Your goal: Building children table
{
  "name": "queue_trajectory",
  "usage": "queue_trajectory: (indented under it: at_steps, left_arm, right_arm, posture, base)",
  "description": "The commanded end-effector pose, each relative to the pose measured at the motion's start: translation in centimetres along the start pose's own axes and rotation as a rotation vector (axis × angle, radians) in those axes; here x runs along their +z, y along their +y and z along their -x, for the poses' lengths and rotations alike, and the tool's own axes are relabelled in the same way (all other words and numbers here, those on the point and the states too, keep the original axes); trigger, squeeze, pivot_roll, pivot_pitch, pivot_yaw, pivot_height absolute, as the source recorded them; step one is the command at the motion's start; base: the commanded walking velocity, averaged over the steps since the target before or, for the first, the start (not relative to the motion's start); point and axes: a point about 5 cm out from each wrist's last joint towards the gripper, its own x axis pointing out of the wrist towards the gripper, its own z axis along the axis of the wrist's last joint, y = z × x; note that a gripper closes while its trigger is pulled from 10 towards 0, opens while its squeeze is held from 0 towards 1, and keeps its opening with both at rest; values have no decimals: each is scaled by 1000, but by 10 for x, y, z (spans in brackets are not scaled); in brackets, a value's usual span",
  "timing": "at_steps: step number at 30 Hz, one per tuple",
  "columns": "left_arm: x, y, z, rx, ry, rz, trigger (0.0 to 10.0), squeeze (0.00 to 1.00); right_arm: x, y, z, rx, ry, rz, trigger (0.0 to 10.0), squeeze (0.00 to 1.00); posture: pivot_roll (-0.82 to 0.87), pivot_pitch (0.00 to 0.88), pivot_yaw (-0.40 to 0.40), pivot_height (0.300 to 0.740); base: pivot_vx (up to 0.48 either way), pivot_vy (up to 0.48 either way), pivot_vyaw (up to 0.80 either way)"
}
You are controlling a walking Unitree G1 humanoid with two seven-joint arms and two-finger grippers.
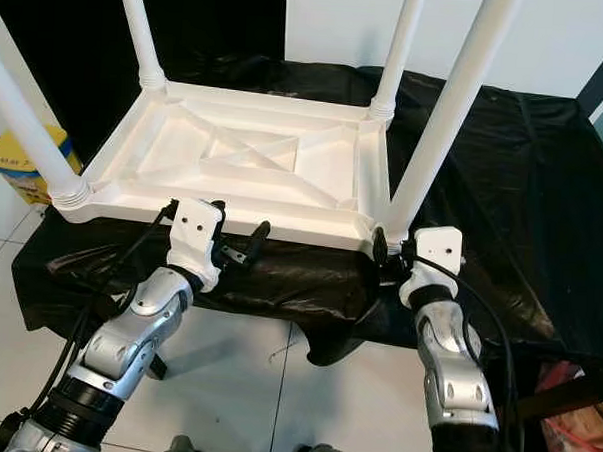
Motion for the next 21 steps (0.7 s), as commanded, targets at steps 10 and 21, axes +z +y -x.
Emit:
queue_trajectory:
  at_steps: [10,21]
  left_arm:
    - [6,-28,6,-409,-1,12,10000,0]
    - [7,-27,9,-401,10,-10,10000,0]
  right_arm:
    - [-3,0,-30,116,10,36,10000,0]
    - [-13,30,-42,423,51,10,10000,0]
  posture:
    - [15,142,-42,740]
    - [45,125,-64,740]
  base:
    - [0,0,0]
    - [0,0,0]
